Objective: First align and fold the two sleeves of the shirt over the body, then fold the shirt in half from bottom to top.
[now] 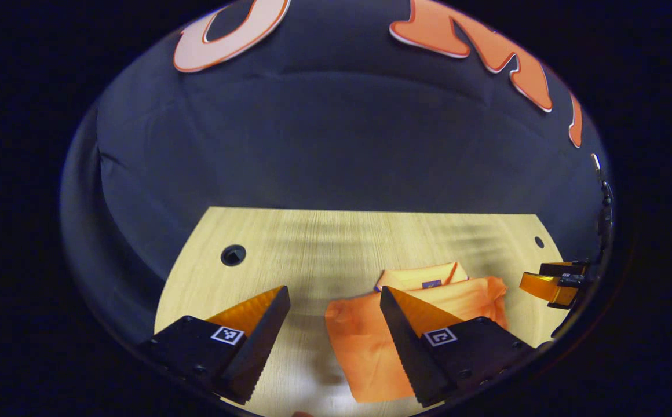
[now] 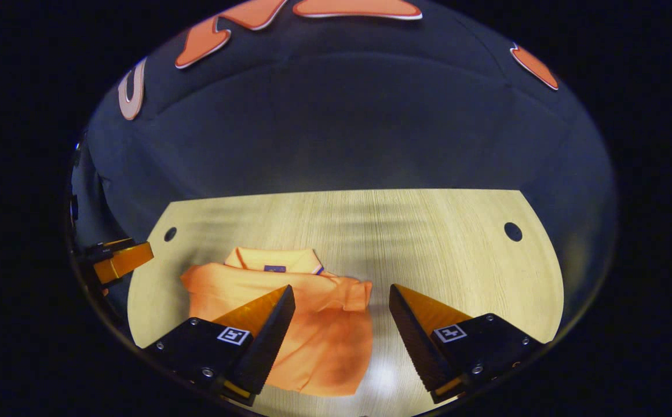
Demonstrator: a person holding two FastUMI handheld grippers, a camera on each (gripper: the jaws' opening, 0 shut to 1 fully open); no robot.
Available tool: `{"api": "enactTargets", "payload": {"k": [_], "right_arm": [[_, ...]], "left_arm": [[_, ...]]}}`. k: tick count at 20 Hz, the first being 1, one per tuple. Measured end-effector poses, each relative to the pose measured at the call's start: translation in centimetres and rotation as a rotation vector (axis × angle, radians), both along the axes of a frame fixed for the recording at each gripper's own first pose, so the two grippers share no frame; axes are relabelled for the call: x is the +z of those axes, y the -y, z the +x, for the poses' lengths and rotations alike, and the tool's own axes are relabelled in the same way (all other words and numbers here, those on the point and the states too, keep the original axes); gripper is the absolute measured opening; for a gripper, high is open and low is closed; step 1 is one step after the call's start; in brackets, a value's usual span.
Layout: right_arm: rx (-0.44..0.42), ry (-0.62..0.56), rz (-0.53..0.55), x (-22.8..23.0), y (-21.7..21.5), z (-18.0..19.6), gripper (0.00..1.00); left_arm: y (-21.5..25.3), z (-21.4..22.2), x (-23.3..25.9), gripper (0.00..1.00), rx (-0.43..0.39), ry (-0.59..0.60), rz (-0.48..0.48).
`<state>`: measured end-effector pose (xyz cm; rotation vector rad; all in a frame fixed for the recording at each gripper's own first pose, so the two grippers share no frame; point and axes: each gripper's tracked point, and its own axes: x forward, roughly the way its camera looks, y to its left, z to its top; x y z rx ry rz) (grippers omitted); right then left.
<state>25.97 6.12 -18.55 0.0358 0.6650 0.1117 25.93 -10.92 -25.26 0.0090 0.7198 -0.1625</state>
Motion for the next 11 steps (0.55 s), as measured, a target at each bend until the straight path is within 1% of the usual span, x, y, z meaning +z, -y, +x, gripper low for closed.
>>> {"api": "enactTargets", "payload": {"k": [3, 6, 8, 11], "right_arm": [[-0.007, 0.080, 0.028, 4.5, 0.3, -1.8, 0.99], [-0.003, 0.152, 0.059, 8.6, 0.6, -4.4, 0.99], [0.006, 0.187, 0.068, 10.7, 0.9, -6.5, 0.99], [0.022, 0.274, 0.082, 14.3, 1.2, -9.6, 0.99]], "left_arm": [[-0.4, -1.4, 4.7, 0.98, -0.012, 0.082, -0.001], [-0.4, -3.3, 10.2, 0.98, -0.018, 0.183, -0.005], [0.2, -5.6, 13.3, 0.98, -0.026, 0.245, -0.006], [0.1, -9.1, 18.5, 0.98, -0.016, 0.340, -0.022]]}}
